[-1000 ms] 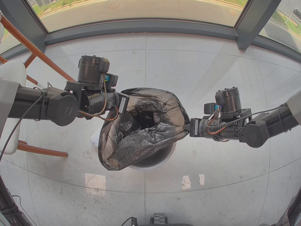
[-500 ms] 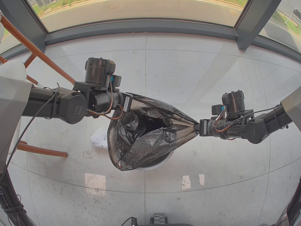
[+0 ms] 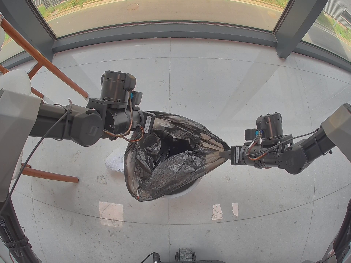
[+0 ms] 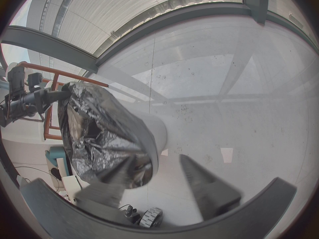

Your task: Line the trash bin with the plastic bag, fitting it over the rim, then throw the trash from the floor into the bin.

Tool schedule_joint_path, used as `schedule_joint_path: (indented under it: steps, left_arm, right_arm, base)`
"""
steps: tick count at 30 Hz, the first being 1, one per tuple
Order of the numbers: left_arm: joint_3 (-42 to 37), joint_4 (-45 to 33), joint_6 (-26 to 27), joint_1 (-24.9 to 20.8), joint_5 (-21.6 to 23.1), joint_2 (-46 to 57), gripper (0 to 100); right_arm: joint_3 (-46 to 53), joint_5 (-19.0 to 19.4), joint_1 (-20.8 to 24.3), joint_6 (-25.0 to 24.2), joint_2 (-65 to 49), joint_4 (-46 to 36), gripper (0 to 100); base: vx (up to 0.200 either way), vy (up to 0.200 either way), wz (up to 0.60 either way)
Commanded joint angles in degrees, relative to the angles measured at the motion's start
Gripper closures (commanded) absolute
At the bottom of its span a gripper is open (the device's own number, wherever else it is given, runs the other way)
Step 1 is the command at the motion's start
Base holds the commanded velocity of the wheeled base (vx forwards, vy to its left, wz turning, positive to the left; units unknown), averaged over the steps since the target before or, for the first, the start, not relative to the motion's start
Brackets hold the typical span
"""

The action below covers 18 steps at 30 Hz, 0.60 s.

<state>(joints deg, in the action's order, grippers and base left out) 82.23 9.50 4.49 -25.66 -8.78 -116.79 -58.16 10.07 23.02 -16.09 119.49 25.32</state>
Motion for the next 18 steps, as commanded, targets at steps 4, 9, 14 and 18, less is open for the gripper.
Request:
schedule_joint_path:
  steps: [4, 9, 14, 18]
  left_arm:
    - [0.04, 0.08, 0.08, 0.79, -0.1, 0.07, 100]
    - [0.04, 0.08, 0.08, 0.7, -0.1, -0.02, 100]
    - [-0.22, 0.08, 0.0, 0.52, -0.1, -0.02, 100]
    - [-0.05, 0.08, -0.62, 0.52, -0.1, -0.02, 100]
  right_arm:
    - [8.24, 3.11, 4.93, -3.16, -8.93, -0.01, 0]
    - [10.0, 2.59, 9.77, -14.49, -9.28, -0.1, 0]
    - [10.09, 2.59, 12.76, -23.72, -8.05, 0.7, 0]
    - [7.62, 2.41, 13.11, -26.45, -5.32, 0.7, 0]
  base:
    - [0.0, 0.0, 0.0]
    - [0.0, 0.0, 0.0]
    - [0.0, 0.0, 0.0]
    - [0.0, 0.0, 0.0]
